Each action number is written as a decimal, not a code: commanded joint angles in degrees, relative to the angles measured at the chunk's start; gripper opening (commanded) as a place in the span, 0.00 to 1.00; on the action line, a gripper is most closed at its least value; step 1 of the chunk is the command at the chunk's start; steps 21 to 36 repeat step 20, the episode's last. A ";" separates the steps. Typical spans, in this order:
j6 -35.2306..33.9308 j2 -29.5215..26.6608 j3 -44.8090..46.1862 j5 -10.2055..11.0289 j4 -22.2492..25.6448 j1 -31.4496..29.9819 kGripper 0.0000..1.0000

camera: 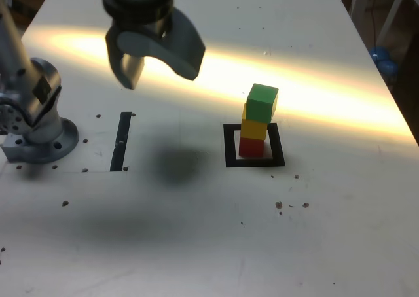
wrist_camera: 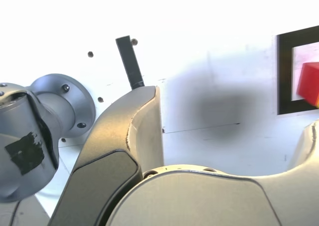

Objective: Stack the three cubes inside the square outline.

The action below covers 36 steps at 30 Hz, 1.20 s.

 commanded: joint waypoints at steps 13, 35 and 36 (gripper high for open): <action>-1.10 0.85 17.50 -3.68 -11.61 -0.08 1.00; -1.10 0.66 17.66 -3.82 -11.64 -0.07 1.00; -1.10 0.66 17.66 -3.82 -11.64 -0.07 1.00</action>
